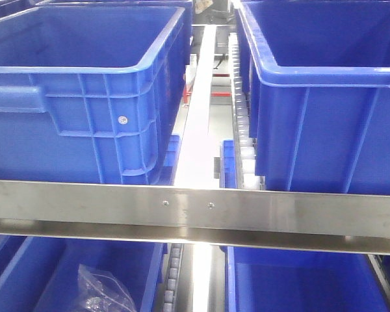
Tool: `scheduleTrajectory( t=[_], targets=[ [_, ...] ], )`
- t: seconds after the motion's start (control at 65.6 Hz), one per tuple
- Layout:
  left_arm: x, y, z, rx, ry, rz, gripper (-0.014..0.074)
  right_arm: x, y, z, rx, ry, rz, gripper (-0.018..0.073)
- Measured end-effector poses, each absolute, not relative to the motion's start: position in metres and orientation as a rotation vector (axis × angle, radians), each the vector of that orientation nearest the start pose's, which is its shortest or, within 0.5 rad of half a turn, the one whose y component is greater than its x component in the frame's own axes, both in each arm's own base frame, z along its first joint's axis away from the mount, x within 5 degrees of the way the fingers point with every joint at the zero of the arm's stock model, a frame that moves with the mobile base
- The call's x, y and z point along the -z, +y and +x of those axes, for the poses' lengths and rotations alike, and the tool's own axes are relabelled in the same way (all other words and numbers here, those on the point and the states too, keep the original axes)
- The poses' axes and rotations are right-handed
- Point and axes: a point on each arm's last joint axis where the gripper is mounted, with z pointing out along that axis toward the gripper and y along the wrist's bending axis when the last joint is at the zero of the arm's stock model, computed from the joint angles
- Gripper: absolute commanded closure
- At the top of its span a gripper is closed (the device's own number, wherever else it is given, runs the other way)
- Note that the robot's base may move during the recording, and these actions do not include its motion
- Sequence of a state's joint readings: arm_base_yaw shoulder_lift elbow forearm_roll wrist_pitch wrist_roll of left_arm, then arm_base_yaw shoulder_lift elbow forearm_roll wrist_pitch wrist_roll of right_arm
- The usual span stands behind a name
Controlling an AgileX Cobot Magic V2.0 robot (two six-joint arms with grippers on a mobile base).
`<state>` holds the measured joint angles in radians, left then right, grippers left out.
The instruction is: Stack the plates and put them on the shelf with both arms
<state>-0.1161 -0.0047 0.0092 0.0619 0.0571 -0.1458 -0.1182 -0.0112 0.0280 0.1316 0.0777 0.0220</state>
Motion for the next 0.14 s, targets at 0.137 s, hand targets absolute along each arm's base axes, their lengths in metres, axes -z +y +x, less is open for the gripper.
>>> scheduleTrajectory(
  t=[0.137],
  targets=[
    [-0.2052,-0.0062,0.0561,0.156,1.547,0.022,0.0493,-0.1973,-0.0058,0.0565,-0.035,1.564,0.206,0.0504]
  ],
)
